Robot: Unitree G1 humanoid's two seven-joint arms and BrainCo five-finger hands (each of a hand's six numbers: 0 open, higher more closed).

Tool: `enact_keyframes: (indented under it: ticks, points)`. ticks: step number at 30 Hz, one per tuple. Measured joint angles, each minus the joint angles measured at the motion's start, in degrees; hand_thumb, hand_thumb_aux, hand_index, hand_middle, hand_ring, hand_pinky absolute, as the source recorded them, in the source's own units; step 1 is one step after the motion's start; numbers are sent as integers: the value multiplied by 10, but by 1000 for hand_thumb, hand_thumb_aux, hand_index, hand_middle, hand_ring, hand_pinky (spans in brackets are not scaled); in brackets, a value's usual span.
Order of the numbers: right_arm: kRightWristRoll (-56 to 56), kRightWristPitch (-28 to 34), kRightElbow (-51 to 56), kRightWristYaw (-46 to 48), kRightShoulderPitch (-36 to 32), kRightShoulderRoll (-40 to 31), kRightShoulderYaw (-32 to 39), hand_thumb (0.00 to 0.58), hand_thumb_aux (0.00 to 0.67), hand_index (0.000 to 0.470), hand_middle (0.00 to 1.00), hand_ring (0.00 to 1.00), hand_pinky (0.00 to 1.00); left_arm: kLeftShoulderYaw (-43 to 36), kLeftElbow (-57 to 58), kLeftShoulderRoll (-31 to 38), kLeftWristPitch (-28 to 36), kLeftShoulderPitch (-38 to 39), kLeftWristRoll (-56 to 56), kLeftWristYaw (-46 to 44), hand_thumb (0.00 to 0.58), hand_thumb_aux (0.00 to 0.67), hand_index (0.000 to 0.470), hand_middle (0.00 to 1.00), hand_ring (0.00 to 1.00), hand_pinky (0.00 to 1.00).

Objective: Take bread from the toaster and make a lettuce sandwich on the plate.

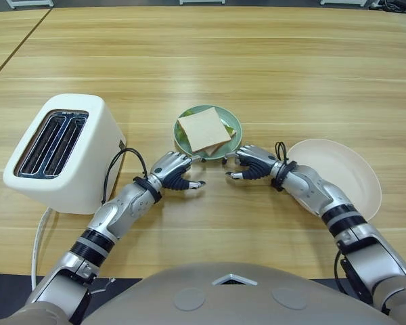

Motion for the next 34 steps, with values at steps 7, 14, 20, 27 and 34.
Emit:
enact_keyframes:
  ticks: [7, 14, 20, 27, 34]
  points:
    - [303, 10, -176, 62, 151, 29, -35, 0, 0, 0, 0, 0, 0, 61, -92, -35, -121, 158, -318, -8, 0, 0, 0, 0, 0, 0]
    - [452, 51, -156, 153, 148, 79, -55, 0, 0, 0, 0, 0, 0, 70, -31, -63, -176, 141, -496, -123, 0, 0, 0, 0, 0, 0]
    - [518, 57, -173, 203, 180, 95, -90, 0, 0, 0, 0, 0, 0, 72, -13, -84, -183, 133, -516, -178, 0, 0, 0, 0, 0, 0]
    - [585, 75, -243, 250, 240, 101, -129, 0, 0, 0, 0, 0, 0, 83, -25, -90, -182, 144, -554, -230, 0, 0, 0, 0, 0, 0]
    - [629, 100, -320, 281, 295, 110, -144, 0, 0, 0, 0, 0, 0, 102, -56, -77, -169, 171, -581, -266, 0, 0, 0, 0, 0, 0]
